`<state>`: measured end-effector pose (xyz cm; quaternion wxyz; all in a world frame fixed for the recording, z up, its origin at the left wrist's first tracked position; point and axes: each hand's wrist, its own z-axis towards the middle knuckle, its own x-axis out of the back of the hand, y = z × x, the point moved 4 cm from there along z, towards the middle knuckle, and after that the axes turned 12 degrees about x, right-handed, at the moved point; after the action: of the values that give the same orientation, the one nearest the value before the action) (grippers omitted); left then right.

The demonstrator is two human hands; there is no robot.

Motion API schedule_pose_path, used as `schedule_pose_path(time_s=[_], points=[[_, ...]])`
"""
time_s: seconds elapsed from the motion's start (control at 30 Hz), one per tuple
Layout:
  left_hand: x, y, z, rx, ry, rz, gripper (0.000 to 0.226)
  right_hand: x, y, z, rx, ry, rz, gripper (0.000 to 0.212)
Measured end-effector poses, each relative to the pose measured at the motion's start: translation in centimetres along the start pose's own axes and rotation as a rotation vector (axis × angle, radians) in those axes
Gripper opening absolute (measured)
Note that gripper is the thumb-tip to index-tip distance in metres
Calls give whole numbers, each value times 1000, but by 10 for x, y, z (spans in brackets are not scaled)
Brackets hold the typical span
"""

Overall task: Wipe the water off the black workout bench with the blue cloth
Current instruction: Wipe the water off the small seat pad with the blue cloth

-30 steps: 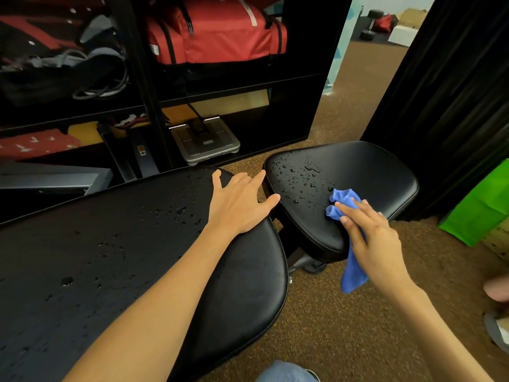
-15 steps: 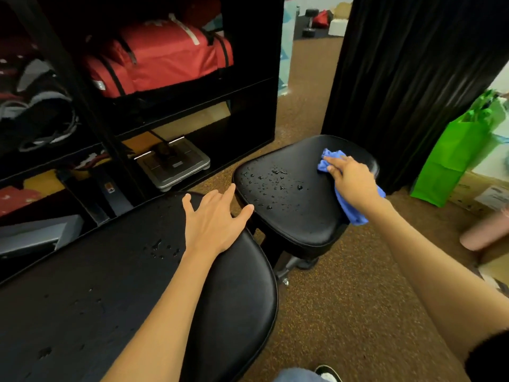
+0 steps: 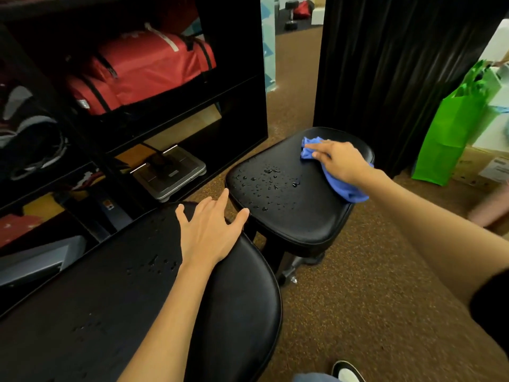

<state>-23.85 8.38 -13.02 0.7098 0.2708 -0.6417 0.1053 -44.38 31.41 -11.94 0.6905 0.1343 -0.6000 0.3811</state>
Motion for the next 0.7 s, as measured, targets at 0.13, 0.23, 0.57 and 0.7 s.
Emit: schedule_pose_path(time_s=[0.13, 0.23, 0.57, 0.7], points=[[-1, 4, 1, -8, -8, 8, 70, -7, 12, 39, -128, 8, -55, 37], [-2, 5, 0, -10, -14, 8, 71, -15, 5, 57, -152, -10, -90, 37], [0, 2, -2, -5, -26, -15, 69, -31, -47, 32, 324, -45, 159, 33], [0, -1, -1, -12, -18, -17, 69, -19, -32, 20, 396, -8, 172, 34]])
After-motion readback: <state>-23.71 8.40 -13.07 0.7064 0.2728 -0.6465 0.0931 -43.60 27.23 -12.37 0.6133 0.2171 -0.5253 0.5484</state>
